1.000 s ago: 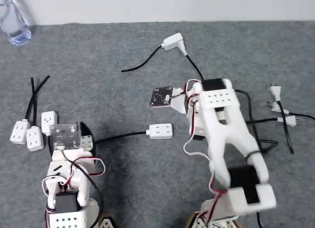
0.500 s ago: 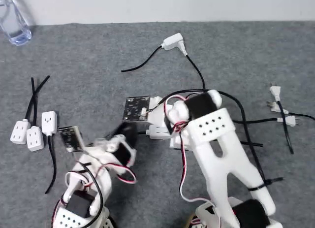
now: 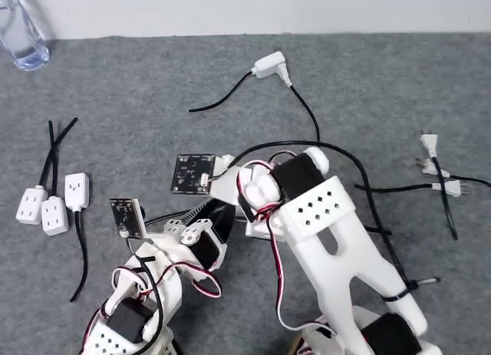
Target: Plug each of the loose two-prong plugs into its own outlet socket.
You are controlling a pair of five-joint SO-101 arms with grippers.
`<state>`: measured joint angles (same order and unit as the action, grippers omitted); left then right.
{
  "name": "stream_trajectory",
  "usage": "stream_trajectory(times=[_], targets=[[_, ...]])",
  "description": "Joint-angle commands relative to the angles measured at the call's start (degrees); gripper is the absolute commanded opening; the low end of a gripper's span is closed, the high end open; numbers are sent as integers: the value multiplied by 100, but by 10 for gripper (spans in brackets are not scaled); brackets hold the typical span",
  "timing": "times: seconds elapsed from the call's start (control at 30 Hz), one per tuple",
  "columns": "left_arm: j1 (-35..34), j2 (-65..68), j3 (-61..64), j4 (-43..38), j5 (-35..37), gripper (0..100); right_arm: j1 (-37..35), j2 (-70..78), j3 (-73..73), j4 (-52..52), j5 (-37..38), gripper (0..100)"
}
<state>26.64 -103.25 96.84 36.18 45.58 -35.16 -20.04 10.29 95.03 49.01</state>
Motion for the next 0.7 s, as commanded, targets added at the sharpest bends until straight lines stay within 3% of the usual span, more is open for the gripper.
stream_trajectory(times=[0.0, 0.23, 0.67], targets=[[18, -62, -48, -123, 44, 80, -259, -198, -448, 92, -202, 9], [18, -62, -48, -44, 44, 80, -646, -207, -659, 154, -387, 9], [18, -70, -48, 158, 44, 80, -646, -576, -1108, 365, -571, 9]])
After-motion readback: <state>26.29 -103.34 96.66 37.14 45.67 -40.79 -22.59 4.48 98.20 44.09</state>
